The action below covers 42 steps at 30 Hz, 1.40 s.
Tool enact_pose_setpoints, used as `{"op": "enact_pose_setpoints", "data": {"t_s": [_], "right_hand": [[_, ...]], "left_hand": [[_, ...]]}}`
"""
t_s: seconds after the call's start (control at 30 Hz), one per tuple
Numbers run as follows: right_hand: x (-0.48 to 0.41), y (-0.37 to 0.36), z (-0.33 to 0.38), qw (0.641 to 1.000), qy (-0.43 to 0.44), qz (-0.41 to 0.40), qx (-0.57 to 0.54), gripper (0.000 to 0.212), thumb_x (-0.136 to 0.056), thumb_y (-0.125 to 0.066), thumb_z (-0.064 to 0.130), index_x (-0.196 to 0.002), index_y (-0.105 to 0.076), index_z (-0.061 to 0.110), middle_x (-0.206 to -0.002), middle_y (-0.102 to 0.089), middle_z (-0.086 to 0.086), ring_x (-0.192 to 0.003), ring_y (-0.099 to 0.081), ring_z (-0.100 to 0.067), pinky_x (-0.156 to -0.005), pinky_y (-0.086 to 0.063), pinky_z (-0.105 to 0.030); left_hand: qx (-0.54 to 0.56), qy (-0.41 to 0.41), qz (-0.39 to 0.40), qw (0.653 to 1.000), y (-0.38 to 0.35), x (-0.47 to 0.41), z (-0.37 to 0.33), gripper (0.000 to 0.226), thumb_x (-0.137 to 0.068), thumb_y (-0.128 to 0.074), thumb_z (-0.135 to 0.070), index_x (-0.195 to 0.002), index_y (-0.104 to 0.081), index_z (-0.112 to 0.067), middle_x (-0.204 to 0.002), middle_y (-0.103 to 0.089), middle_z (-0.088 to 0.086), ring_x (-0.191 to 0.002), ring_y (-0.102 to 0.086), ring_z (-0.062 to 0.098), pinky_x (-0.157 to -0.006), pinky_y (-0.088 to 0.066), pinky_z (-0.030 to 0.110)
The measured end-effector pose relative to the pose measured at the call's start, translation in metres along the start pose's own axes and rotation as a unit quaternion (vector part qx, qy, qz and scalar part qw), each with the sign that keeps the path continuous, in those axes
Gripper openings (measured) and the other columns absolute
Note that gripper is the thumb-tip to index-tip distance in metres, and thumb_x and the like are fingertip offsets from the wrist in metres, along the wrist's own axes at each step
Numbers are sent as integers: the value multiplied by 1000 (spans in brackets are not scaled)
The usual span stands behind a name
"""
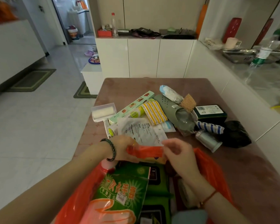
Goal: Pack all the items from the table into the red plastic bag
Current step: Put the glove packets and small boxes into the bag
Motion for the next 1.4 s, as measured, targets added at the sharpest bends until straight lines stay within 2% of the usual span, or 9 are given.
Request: {"op": "enact_pose_setpoints", "data": {"t_s": [0.13,0.27,0.6,0.73,0.9,1.07,1.17,1.27,1.4], "right_hand": [[-67,13,-10,999,-35,-17,5,19,-82,-64,7,-97,-65,19,-95,-66,-3,-91,-63,-19,-71,-50,-21],[-113,-6,-56,973,-226,35,35,62,-80,-69,17,-134,-41,4,-132,-50,-14,-119,-50,-27,-91,-44,-33],[-129,-60,-120,903,-404,114,-96,28,-78,-66,0,-106,-60,-3,-87,-64,-12,-74,-62,-21,-56,-50,-26],[-118,-51,-102,905,-362,154,-161,33,-79,-64,-2,-111,-61,4,-100,-67,-10,-89,-65,-23,-69,-56,-32],[-110,-30,-39,979,-53,187,-62,24,-84,-63,9,-96,-64,30,-86,-69,10,-79,-66,6,-61,-49,-9],[-127,-14,18,960,193,184,81,23,-88,-50,22,-89,-53,-1,-81,-58,-21,-77,-57,-34,-71,-48,-53],[-138,-14,41,943,245,197,109,24,-88,-51,20,-88,-52,-5,-79,-58,-21,-74,-56,-31,-69,-47,-46],[-154,-8,57,954,251,162,35,7,-89,-56,11,-87,-62,10,-81,-68,1,-74,-62,-12,-67,-51,-27],[-184,-20,7,978,-10,111,-175,15,-95,-46,24,-101,-60,21,-110,-67,-6,-96,-65,-16,-82,-55,-29]], "left_hand": [[135,54,-45,988,21,-13,14,40,-84,-47,-53,-103,-64,-22,-92,-57,-7,-89,-54,12,-81,-45,26],[230,155,-189,942,43,-44,59,31,-89,-49,-39,-112,-58,-20,-109,-62,0,-103,-57,19,-88,-45,28],[127,177,-101,971,15,-118,78,75,-79,-64,-38,-141,-26,-19,-146,-37,6,-128,-42,22,-105,-38,34],[121,152,-80,978,8,-129,76,97,-70,-69,-50,-145,-14,-22,-152,-24,2,-136,-30,21,-112,-30,36],[155,60,-160,973,23,-131,67,128,-49,-81,-52,-145,1,-31,-147,-28,-3,-136,-26,15,-116,-22,38],[344,-14,-229,911,50,-116,69,90,-37,-81,-58,-112,-32,-53,-92,-51,-9,-89,-49,-7,-96,-38,14],[405,-13,-245,881,62,-105,75,70,-43,-87,-41,-100,-46,-39,-96,-64,-20,-94,-57,-5,-83,-43,8],[455,-24,-269,848,71,-91,78,36,-65,-75,4,-85,-62,-23,-69,-70,-27,-73,-66,-9,-63,-50,6],[481,64,-408,773,75,-64,106,19,-70,-73,-9,-74,-64,-25,-60,-68,-20,-58,-65,-8,-53,-50,4]]}}
Point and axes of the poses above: each hand's wrist, its own x-axis away from the middle knuckle, its own y-axis out of the back of the hand, z = x × y, the point moved 6 cm from there along -x, towards the middle knuckle
